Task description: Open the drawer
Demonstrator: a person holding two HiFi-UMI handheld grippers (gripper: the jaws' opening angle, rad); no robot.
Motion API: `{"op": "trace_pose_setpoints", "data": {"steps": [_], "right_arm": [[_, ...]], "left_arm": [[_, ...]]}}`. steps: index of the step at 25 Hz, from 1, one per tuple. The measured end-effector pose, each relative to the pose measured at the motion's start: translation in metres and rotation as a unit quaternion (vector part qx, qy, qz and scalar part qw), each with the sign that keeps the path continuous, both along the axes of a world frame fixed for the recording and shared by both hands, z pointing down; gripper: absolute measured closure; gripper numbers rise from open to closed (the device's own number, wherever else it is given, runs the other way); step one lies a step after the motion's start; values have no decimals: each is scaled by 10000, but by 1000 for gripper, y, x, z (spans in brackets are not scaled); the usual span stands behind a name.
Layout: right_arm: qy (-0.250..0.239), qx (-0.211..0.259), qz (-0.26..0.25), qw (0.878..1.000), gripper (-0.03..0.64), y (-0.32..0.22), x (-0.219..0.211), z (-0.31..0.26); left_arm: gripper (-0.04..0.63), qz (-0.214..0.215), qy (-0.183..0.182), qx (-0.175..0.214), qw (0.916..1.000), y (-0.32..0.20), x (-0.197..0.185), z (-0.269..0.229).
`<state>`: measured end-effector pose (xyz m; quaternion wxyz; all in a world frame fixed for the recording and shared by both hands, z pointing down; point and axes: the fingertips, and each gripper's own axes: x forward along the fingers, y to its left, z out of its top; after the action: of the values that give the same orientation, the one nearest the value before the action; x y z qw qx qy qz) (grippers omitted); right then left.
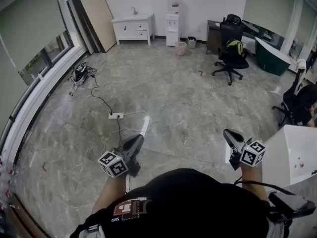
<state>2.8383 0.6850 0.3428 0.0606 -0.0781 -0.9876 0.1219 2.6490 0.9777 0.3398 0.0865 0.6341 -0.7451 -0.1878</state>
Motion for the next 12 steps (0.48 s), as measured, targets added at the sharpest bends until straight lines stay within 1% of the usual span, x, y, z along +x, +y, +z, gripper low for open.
{"op": "trace_pose_setpoints", "data": {"steps": [12], "right_arm": [[-5,79,-65,9999,622,6,-11,-2]], "left_arm": [[595,-53,-34,18,10000,9,-9,0]]}}
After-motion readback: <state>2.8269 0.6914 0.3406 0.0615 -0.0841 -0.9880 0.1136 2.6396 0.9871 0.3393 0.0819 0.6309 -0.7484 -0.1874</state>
